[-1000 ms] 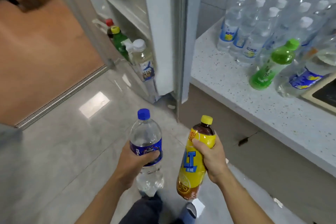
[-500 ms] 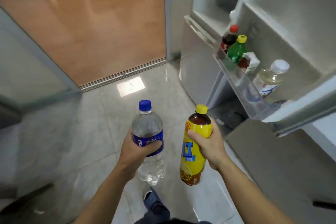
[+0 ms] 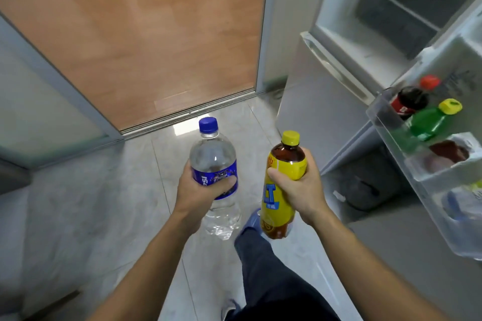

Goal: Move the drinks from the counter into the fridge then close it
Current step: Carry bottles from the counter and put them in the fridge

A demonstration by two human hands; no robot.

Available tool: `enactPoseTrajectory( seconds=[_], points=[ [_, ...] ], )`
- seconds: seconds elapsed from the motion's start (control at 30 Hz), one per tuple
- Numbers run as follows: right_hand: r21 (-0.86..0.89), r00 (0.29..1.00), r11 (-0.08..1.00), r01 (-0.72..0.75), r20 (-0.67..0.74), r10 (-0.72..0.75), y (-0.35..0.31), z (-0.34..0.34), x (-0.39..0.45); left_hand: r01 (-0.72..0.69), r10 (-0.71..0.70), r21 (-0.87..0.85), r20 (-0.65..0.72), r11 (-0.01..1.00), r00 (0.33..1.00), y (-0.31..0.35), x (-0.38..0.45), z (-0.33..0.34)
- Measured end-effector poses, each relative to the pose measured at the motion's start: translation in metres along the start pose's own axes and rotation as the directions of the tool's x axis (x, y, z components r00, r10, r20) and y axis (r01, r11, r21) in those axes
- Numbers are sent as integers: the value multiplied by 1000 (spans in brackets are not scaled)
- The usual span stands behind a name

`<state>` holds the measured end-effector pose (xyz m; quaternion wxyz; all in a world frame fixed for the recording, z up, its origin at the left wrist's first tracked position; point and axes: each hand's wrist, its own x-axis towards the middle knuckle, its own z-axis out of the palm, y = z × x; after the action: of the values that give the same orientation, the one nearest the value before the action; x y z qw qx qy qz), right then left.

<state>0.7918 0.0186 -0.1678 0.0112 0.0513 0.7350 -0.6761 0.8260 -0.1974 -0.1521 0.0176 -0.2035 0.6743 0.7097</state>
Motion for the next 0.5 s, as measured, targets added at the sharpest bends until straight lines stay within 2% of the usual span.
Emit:
enactPoseTrajectory(
  seconds=[0.3, 0.5],
  points=[
    [68, 985, 998, 4, -172, 8, -10, -2, 187, -24, 12, 101, 110, 995, 994, 73, 181, 68],
    [64, 936, 997, 48, -351, -22, -37, -26, 285, -83, 56, 115, 223, 990, 973, 120, 284, 131]
  ],
)
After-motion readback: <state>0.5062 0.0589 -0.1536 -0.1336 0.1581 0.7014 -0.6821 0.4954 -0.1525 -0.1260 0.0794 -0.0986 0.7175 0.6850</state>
